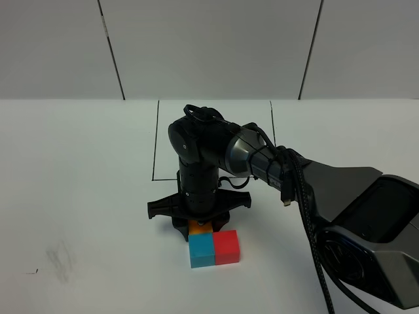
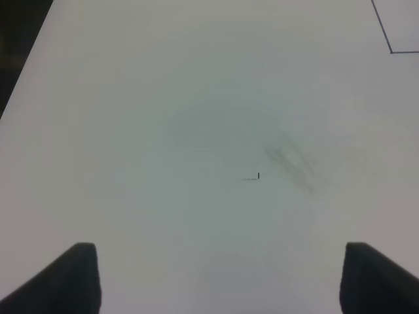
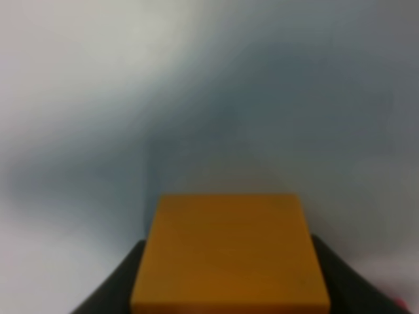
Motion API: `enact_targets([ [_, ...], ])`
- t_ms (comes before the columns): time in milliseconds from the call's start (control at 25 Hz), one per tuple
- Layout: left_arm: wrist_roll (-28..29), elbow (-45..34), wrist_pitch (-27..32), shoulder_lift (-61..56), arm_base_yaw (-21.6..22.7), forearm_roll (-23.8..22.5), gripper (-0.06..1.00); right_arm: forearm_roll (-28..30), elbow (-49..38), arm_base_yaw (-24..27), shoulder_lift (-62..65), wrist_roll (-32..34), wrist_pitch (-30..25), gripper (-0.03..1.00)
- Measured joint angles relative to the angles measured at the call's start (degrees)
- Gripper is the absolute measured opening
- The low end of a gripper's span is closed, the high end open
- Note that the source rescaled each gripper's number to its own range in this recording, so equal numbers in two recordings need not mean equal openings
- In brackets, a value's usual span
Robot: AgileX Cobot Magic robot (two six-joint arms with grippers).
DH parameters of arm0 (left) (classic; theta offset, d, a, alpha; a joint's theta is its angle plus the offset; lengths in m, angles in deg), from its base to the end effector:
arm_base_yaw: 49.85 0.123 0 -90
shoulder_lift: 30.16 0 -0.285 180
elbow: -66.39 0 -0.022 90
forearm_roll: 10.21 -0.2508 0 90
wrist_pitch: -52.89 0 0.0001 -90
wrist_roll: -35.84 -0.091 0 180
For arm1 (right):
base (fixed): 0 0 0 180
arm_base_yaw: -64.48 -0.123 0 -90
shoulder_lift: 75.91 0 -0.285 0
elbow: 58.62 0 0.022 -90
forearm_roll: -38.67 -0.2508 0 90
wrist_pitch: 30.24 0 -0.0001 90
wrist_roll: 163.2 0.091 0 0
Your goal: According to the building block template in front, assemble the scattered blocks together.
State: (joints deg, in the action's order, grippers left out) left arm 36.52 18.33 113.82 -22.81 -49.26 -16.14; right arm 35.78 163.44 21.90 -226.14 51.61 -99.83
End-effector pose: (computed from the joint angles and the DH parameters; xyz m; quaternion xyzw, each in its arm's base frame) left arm -0.0075 0.0081 0.2798 -0.0119 0.8484 0.0513 0.5267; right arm 0.3623 0.3388 0.1164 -0.0594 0.9978 0.0308 0.0004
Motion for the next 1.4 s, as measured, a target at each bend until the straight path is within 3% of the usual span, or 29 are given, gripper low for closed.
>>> enact_targets([
  [680,0.0,0.0,-0.04,0.0,0.0,0.0,0.79,-2.98,0.0,0.0,0.12,-3.03,0.14,0.05],
  [880,0.0,0.0,-0.04,0.0,0.0,0.0,0.79,-4.1,0.0,0.0,0.18,-4.63,0.14,0.16],
  [1280,0.0,0.0,-0.06,0.0,0.0,0.0,0.79,-3.6,7.86,0.0,0.73,-7.91,0.14,0.51],
  [1400,0.0,0.0,-0.06,0.0,0.0,0.0,0.79,-2.34,9.16,-0.06,1.66,-8.36,0.14,0.57],
])
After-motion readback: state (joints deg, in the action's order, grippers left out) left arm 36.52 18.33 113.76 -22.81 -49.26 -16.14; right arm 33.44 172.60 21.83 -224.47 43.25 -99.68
